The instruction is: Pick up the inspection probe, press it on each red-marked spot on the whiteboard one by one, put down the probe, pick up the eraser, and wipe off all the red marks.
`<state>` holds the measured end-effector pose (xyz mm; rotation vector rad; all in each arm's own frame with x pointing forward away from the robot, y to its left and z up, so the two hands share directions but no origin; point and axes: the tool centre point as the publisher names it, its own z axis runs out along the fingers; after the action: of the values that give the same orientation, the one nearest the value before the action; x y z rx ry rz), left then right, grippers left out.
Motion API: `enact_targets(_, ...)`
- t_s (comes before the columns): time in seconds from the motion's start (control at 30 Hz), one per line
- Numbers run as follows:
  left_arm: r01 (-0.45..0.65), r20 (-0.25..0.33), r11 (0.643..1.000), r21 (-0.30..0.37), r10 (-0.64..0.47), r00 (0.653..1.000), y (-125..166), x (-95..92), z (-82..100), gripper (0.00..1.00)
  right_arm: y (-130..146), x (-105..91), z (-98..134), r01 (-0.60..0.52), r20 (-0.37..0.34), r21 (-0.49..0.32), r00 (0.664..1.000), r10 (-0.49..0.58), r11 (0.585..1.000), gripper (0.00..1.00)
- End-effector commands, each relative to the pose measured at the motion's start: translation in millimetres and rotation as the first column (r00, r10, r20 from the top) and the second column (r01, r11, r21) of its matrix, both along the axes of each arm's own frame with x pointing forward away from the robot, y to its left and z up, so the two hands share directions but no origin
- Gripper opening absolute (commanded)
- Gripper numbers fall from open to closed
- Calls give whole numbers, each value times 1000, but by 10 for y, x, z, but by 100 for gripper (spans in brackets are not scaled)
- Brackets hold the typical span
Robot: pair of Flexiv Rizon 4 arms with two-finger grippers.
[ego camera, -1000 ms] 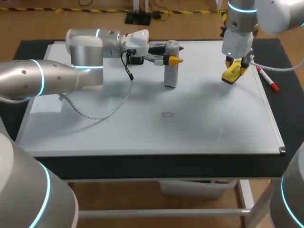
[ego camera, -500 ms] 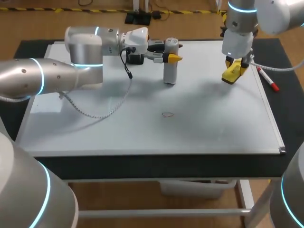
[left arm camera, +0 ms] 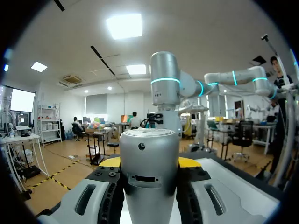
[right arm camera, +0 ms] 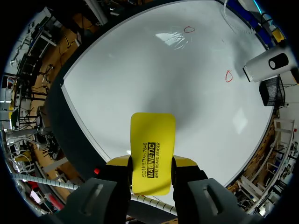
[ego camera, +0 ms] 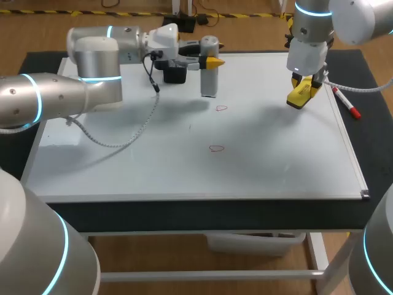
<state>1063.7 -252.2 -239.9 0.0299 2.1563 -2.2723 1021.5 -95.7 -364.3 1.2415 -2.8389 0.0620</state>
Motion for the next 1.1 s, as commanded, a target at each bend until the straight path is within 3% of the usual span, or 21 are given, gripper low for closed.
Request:
enact_targets(0.03, -76, -2, 997, 7, 76, 997, 274, -93, 96, 0, -4, 10, 8, -2, -2, -4, 1000, 2, 1000, 0)
enact_targets(0.57, -279, 13, 960, 19, 279, 960, 1442, 87, 146, 0, -4, 10, 8, -2, -2, -4, 1000, 2, 1000, 0)
enact_targets(0.93, -405, -17, 914, -12, 405, 914, 2156, 61, 148, 0, -4, 10, 8, -2, -2, -4, 1000, 2, 1000, 0)
enact_targets(1.1, -435, -7, 900, 15, 435, 900, 2398, 36, 114, 0, -4, 10, 8, -2, -2, -4, 1000, 2, 1000, 0)
